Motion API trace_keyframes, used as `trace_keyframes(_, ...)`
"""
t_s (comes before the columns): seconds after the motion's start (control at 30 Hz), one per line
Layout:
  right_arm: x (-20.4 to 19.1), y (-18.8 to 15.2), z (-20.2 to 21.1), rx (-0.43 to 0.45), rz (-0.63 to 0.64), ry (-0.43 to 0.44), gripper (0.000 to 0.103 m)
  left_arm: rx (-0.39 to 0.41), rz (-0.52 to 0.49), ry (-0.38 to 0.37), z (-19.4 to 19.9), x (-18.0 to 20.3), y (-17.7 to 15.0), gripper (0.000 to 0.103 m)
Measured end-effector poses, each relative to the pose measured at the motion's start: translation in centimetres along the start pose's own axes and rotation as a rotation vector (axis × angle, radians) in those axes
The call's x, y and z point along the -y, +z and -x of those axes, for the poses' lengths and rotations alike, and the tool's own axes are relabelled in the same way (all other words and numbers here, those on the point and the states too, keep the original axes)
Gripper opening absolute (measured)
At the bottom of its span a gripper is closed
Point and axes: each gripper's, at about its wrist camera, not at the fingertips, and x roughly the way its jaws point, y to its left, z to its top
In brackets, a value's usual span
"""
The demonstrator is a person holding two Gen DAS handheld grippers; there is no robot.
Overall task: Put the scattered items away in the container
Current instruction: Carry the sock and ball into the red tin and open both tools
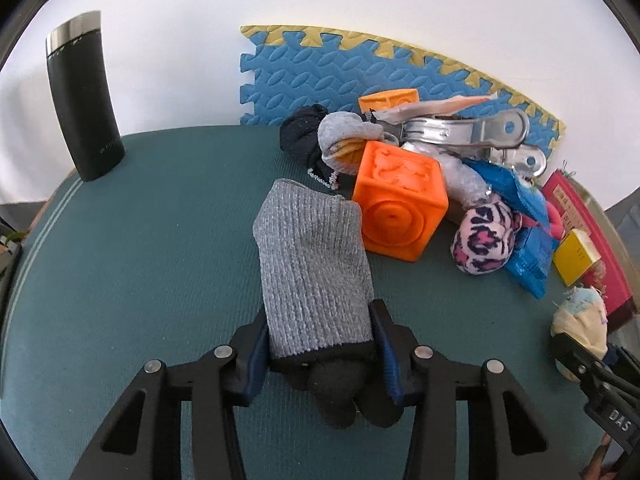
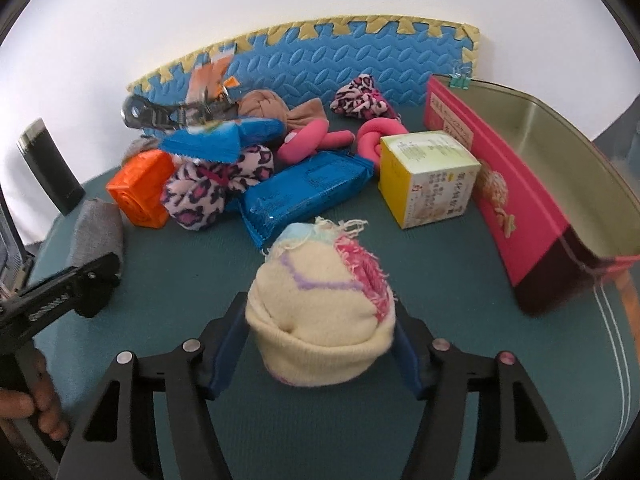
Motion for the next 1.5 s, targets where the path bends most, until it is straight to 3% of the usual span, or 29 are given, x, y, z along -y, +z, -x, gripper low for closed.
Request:
trace_keyframes(0.17,1.0,1.0,3.8,0.113,-0.029,-0.023,0.068,0.006,0.022,-0.013,1.8,-1.4,-0.8,0.043)
trace_keyframes(0.37,4.8,2.7,7.4,0.23,-0.123,-0.136,0.068,0.004,0.013,-0.003,3.4,-1.5,-2.1,0.043)
trace_keyframes(0.7,11.9,5.1,6.9,0.22,-0.226,-0.3,0.07,0.05,-0.025,-0.059,6.4,0.5,-2.2,0.043)
trace_keyframes(0.83,12.9,6.0,6.4,0.202,-0.228,-0.308,0.071,0.066,-0.047,-0.077,6.6,1.6,-2.2,0.043)
trace_keyframes(1.07,12.7,5.1,8.4,0.253,-0.245,-0.298,0.078,0.065,-0.086,-0.096,6.7,3.4,-2.9,0.043)
trace_keyframes(1.5,13.6,1.4,10.2,0.256,-0.304,-0.283,0.078,0.051,-0.193,-0.185,7.4,8.8,-2.9,0.043)
